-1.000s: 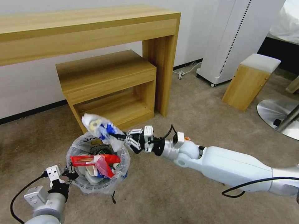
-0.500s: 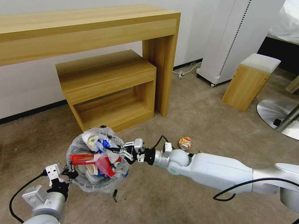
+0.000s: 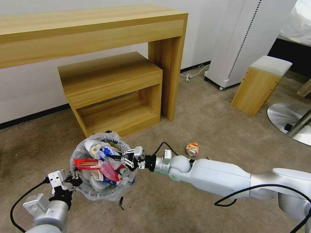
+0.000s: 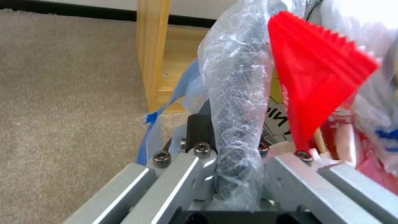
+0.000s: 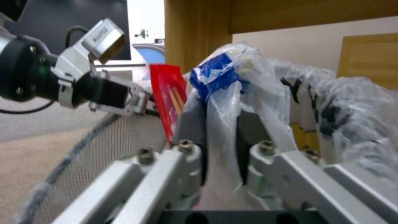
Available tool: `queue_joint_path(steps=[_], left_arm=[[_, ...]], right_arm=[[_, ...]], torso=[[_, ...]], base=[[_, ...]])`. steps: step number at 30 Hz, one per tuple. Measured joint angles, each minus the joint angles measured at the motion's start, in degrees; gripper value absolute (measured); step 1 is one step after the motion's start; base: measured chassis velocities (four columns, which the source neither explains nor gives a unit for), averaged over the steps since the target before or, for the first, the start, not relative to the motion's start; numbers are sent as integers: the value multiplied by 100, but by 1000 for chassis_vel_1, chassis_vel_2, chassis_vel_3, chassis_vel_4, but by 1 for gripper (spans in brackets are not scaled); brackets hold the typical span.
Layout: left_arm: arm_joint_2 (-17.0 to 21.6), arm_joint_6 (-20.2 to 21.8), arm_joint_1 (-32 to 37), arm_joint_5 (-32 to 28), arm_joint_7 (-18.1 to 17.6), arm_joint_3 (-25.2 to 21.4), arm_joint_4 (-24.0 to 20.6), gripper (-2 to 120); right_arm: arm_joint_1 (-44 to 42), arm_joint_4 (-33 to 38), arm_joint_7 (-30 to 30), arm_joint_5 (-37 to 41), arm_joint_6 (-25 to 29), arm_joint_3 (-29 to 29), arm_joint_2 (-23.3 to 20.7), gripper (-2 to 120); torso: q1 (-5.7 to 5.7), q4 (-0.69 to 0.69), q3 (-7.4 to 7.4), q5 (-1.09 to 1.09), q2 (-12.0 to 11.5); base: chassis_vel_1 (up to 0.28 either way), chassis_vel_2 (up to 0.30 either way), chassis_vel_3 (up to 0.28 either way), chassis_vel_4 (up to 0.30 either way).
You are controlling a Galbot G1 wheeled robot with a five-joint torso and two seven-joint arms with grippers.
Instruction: Pick up the trash bin and place the garbage on the floor into it.
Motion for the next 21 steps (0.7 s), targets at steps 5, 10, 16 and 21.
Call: queue_joint_path(steps=[5,10,16,21], left_arm=[[-12,1,4,21,4,6,11,2],[-33,0,15,48,12,35,27,2],[-46,1,77,58,18,35,-57,2],[-1,12,109,18,17,-16,-58,2]], right_arm=[[-78,69,0,-56,0,72,-91,38],[-82,169,45,-83,-10,148,-163,55],[-119,182,111,-155,-11,179,-160,78],[-127,218,163,-159,-15,248,-137,92]], torso=[[0,0,0,0,0],[0,-1,0,0,0],[0,-1,0,0,0],[0,0,0,0,0]], base=[[0,0,0,0],[0,0,0,0],[0,0,0,0],[0,0,0,0]])
